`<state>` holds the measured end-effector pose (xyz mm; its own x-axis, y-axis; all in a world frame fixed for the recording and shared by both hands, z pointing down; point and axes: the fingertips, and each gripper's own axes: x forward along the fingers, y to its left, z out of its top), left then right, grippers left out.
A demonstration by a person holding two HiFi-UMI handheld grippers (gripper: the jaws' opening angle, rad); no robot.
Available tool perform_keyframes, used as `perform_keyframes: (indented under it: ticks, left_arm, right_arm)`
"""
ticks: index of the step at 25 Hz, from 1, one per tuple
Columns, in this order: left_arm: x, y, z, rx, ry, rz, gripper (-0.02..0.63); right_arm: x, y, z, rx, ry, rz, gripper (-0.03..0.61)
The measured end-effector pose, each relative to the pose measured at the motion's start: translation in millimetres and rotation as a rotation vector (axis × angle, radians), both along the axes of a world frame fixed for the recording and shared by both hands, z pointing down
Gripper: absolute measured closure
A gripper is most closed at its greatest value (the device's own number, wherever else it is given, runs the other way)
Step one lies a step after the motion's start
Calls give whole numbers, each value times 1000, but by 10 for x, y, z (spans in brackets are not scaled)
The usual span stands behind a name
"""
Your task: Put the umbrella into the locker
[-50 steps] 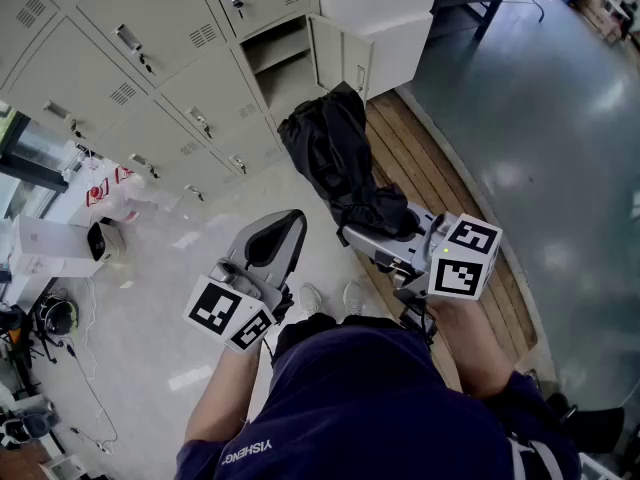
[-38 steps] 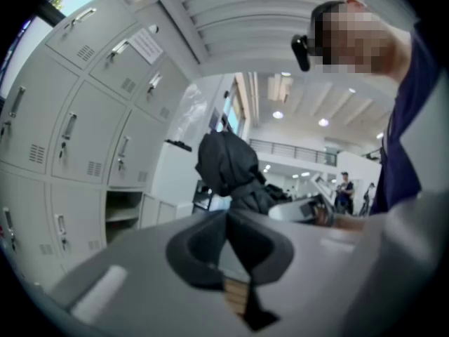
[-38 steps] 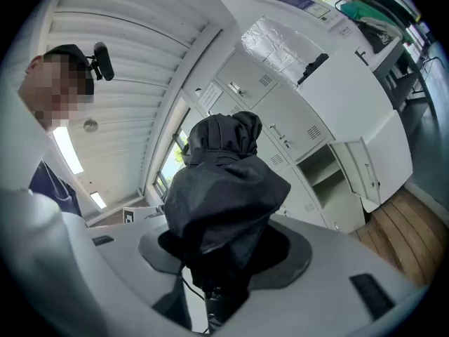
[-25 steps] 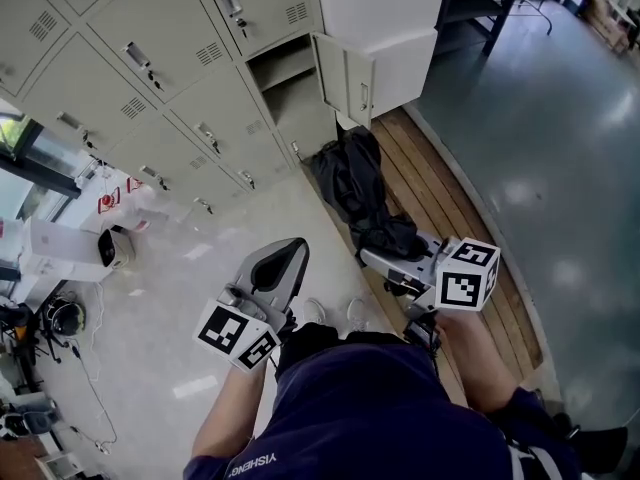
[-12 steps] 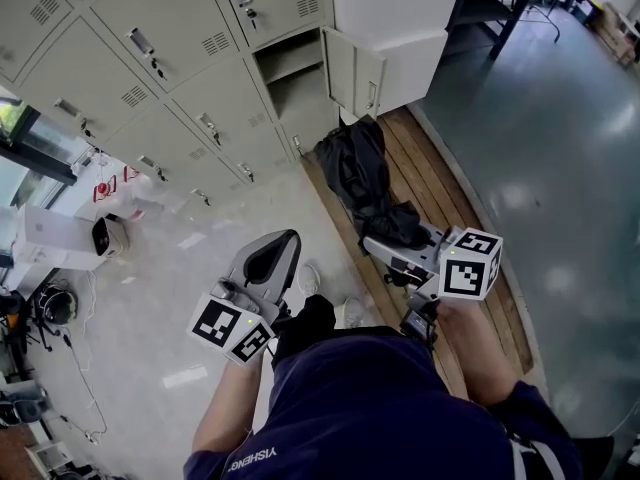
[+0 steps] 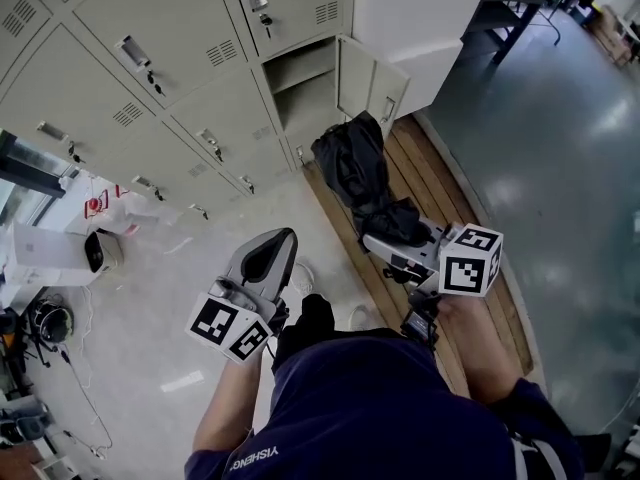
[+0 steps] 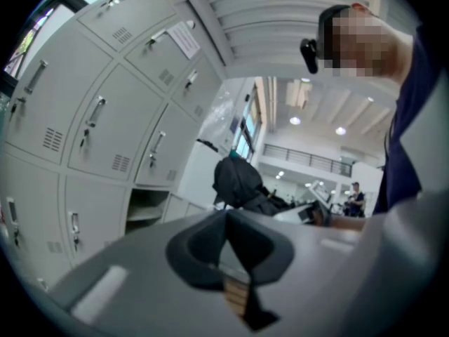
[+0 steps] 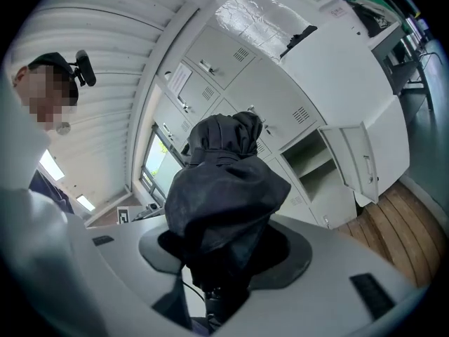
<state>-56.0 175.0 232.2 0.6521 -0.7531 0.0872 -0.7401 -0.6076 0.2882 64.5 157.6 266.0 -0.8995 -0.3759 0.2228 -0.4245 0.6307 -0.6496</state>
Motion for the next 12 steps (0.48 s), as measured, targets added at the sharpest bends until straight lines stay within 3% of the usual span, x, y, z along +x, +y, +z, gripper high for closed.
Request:
perform_keyframes:
  ticks: [12]
  left_arm:
    - [-1034,-1334,158,-47,10,93,612]
  right_arm:
    - [-924,-1225,282,-50,111,69,365]
